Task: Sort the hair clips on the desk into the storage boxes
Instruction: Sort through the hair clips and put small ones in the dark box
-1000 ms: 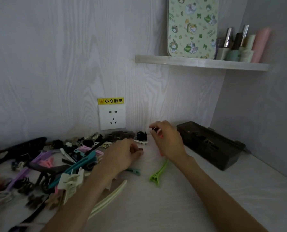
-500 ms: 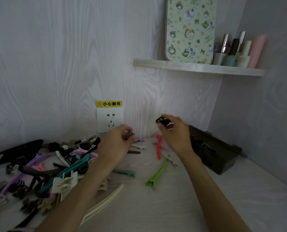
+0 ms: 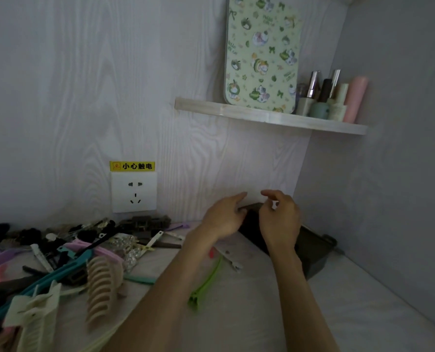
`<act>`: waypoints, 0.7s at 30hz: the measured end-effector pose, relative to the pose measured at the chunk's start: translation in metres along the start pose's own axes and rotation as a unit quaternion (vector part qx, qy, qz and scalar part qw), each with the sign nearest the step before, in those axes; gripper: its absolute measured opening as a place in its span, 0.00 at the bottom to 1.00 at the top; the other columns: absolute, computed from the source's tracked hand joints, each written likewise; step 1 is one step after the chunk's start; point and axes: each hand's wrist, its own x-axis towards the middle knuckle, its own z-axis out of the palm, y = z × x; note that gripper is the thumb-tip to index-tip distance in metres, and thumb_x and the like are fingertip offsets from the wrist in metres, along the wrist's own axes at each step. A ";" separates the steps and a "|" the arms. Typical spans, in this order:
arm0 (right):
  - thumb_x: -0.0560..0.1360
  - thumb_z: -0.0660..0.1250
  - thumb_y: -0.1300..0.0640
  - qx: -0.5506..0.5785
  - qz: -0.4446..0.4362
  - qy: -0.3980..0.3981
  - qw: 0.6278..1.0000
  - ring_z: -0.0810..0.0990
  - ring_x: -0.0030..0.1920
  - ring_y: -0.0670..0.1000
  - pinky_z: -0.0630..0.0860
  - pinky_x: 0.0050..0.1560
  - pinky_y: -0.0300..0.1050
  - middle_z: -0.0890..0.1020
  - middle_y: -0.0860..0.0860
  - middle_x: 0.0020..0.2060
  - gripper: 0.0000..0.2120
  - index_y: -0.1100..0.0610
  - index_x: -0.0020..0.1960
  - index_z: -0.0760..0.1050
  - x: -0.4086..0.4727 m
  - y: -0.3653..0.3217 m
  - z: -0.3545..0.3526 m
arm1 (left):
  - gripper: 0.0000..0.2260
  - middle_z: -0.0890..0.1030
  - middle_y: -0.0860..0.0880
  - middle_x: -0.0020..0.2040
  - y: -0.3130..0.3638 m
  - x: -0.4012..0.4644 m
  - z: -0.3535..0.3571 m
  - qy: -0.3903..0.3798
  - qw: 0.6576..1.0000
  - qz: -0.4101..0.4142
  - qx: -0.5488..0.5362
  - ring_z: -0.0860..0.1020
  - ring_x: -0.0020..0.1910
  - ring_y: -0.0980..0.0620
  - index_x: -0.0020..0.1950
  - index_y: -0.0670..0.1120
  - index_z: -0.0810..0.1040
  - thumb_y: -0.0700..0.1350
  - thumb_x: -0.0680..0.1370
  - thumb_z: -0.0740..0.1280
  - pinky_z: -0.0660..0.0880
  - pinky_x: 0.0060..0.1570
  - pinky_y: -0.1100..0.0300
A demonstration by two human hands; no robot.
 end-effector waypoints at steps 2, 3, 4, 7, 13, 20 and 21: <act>0.76 0.60 0.64 -0.004 -0.015 -0.036 0.999 0.78 0.49 0.54 0.78 0.51 0.53 0.81 0.55 0.49 0.12 0.54 0.53 0.78 -0.003 -0.004 0.003 | 0.21 0.64 0.49 0.74 -0.014 -0.005 -0.024 0.029 0.998 -0.018 0.049 0.64 0.72 0.51 0.73 0.49 0.64 0.40 0.79 0.58 0.59 0.68 0.62; 0.76 0.60 0.64 0.000 -0.027 -0.065 0.998 0.78 0.47 0.53 0.78 0.48 0.50 0.81 0.54 0.48 0.12 0.54 0.53 0.78 -0.007 -0.007 0.007 | 0.20 0.67 0.49 0.72 -0.021 -0.010 -0.040 0.045 0.996 -0.037 0.074 0.67 0.70 0.50 0.70 0.49 0.68 0.38 0.78 0.59 0.62 0.67 0.60; 0.76 0.60 0.64 0.006 -0.045 -0.100 0.994 0.79 0.47 0.51 0.78 0.47 0.47 0.81 0.53 0.48 0.11 0.54 0.52 0.79 -0.010 -0.011 0.010 | 0.19 0.71 0.48 0.69 -0.029 -0.014 -0.055 0.049 0.992 -0.056 0.101 0.70 0.67 0.49 0.66 0.49 0.73 0.36 0.77 0.61 0.65 0.66 0.59; 0.74 0.62 0.63 0.016 -0.101 -0.230 0.968 0.78 0.48 0.48 0.75 0.51 0.42 0.82 0.51 0.48 0.11 0.53 0.51 0.79 -0.027 -0.022 0.027 | 0.16 0.76 0.49 0.65 -0.044 -0.035 -0.100 -0.050 0.970 -0.123 0.202 0.74 0.62 0.49 0.61 0.47 0.78 0.36 0.74 0.66 0.70 0.63 0.57; 0.76 0.55 0.67 -0.040 -0.193 -0.396 0.897 0.72 0.64 0.51 0.65 0.62 0.38 0.75 0.52 0.64 0.20 0.55 0.66 0.71 -0.054 -0.047 0.073 | 0.19 0.61 0.48 0.75 -0.050 -0.061 -0.139 -0.247 0.879 -0.200 0.355 0.61 0.73 0.49 0.71 0.46 0.67 0.44 0.80 0.58 0.57 0.73 0.58; 0.77 0.61 0.55 -0.131 -0.167 -0.413 0.885 0.76 0.54 0.56 0.74 0.52 0.51 0.78 0.57 0.53 0.11 0.60 0.54 0.76 -0.058 -0.059 0.095 | 0.20 0.69 0.52 0.71 -0.081 -0.068 -0.154 -0.134 0.928 -0.229 0.260 0.69 0.67 0.48 0.64 0.51 0.76 0.35 0.75 0.65 0.66 0.65 0.61; 0.76 0.62 0.52 -0.131 -0.149 -0.401 0.895 0.77 0.52 0.55 0.74 0.50 0.49 0.80 0.55 0.51 0.11 0.58 0.52 0.77 -0.056 -0.058 0.093 | 0.21 0.70 0.51 0.71 -0.083 -0.069 -0.154 -0.118 0.936 -0.222 0.244 0.69 0.67 0.47 0.63 0.50 0.77 0.33 0.74 0.64 0.66 0.63 0.62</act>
